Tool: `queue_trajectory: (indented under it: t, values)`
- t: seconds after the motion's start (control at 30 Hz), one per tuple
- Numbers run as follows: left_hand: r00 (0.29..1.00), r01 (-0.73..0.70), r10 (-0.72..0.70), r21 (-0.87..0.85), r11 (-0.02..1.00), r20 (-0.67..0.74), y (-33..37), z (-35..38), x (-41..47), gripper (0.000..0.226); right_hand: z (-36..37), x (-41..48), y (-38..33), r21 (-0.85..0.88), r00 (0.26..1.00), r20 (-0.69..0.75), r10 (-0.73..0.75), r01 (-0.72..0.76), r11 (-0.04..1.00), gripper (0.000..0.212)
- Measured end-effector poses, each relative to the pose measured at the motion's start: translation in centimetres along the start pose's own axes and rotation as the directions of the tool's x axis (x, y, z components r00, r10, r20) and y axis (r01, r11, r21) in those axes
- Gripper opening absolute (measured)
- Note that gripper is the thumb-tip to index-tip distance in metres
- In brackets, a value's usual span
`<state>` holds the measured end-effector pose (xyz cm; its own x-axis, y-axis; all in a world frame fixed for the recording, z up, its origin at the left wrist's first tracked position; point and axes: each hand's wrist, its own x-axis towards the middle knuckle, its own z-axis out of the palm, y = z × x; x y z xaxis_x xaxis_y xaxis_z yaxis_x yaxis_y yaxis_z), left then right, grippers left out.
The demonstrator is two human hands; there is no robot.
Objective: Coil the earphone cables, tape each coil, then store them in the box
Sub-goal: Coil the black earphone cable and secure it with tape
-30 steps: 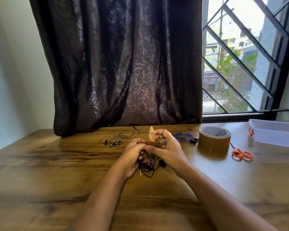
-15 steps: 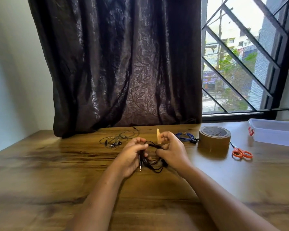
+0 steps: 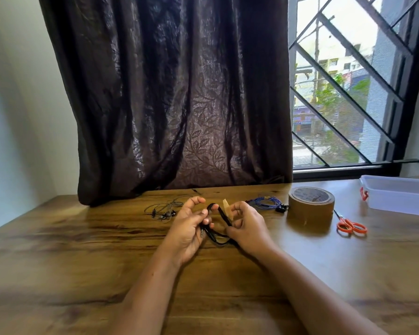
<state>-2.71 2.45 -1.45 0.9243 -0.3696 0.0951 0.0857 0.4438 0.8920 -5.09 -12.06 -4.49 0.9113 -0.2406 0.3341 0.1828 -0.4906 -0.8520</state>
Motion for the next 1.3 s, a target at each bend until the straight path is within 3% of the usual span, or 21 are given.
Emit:
queue_trajectory:
  t: [0.17, 0.33, 0.47, 0.63, 0.8, 0.97, 1.13, 1.3]
  values:
    - [0.998, 0.003, 0.004, 0.127, 0.992, -0.057, -0.6, 0.0, 0.1, 0.036, 0.2, -0.4, -0.2, 0.061, 1.000, 0.025, -0.017, 0.016, 0.998, 0.043]
    - [0.998, 0.036, -0.021, 0.251, 0.967, -0.062, -0.7, 0.1, 0.2, 0.030, 0.0, -0.2, -0.5, 0.153, 0.993, -0.096, -0.062, 0.076, 0.985, 0.048]
    - [0.998, 0.046, -0.031, 0.295, 0.955, -0.054, -0.8, 0.4, 0.0, 0.028, -0.4, 0.0, -1.2, 0.287, 0.973, -0.218, -0.078, 0.141, 0.947, 0.029]
    - [0.996, 0.026, -0.001, 0.295, 0.955, -0.085, -0.9, 0.5, 0.1, 0.018, -1.4, 0.3, -1.5, 0.338, 0.945, -0.322, -0.056, 0.170, 0.926, 0.016]
    - [0.998, 0.025, -0.004, 0.302, 0.953, -0.069, -1.1, 0.5, 0.1, 0.018, -1.8, 0.2, -1.2, 0.395, 0.968, -0.247, -0.041, 0.139, 0.908, 0.017]
    - [0.999, 0.019, -0.007, 0.264, 0.964, -0.044, -1.0, 1.2, -0.2, 0.021, -0.7, 0.1, -0.7, 0.331, 0.997, -0.038, -0.063, 0.072, 0.941, 0.044]
    - [0.999, 0.039, -0.038, 0.143, 0.989, -0.011, -0.5, 1.7, -0.6, 0.023, -0.6, 0.1, -0.5, 0.289, 0.999, -0.031, -0.037, 0.045, 0.956, 0.040]
    - [0.995, 0.101, -0.097, 0.111, 0.989, -0.036, 0.1, 1.3, -0.5, 0.028, -1.5, 0.3, -0.4, 0.532, 0.998, 0.002, 0.058, -0.050, 0.845, 0.039]
